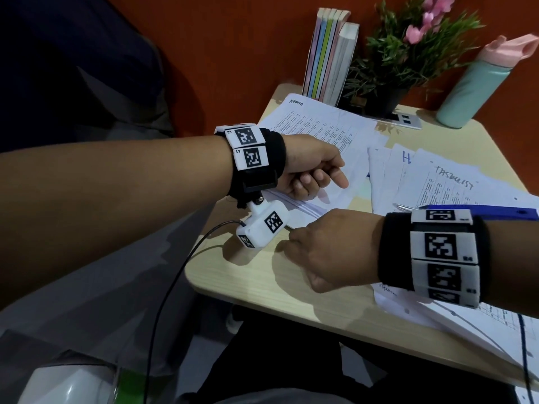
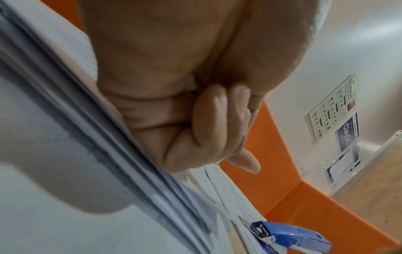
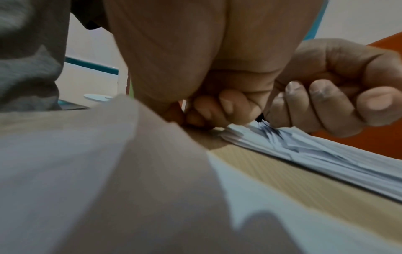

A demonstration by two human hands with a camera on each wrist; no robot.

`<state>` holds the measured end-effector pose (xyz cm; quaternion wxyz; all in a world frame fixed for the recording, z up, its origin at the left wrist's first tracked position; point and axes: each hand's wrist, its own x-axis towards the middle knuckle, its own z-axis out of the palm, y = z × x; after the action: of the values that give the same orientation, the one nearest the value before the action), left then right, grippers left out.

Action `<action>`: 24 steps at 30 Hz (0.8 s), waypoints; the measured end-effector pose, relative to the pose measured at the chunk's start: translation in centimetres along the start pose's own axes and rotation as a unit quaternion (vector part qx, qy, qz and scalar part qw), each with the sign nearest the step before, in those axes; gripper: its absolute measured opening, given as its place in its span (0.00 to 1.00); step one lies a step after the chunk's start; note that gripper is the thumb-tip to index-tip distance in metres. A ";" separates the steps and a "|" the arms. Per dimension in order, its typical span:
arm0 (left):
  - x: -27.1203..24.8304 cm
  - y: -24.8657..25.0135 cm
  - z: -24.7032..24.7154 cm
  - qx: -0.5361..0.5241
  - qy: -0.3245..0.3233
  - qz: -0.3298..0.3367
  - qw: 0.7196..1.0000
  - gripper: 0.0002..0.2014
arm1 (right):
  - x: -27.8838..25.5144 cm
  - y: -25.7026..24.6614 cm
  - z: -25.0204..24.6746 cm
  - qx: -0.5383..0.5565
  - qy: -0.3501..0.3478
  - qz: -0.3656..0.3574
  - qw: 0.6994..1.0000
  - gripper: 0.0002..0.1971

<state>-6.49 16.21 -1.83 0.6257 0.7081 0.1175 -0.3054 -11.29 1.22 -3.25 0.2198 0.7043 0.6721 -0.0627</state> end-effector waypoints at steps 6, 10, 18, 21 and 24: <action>-0.2 0.0 -0.3 -0.008 0.001 0.003 1.000 0.17 | -1.3 1.3 -0.7 0.150 -0.003 0.081 0.985 0.04; -0.3 0.1 -0.4 -0.009 0.005 0.011 1.000 0.17 | -2.9 3.0 -1.1 0.235 0.041 0.109 0.965 0.06; -0.2 0.4 0.0 0.008 0.016 0.012 1.000 0.18 | -1.8 1.3 -1.2 0.185 0.014 0.050 0.981 0.03; -0.5 0.5 0.0 0.011 0.017 0.016 1.000 0.18 | -1.2 0.6 -1.5 0.146 -0.003 0.047 0.988 0.02; -0.7 0.5 0.0 0.017 0.021 0.018 0.999 0.18 | -0.8 0.0 -1.7 0.090 -0.019 0.044 0.995 0.04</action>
<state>-6.77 16.32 -1.00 0.6163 0.7270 0.1123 -0.2813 -11.67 1.19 -1.42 0.1707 0.7489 0.6276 -0.1269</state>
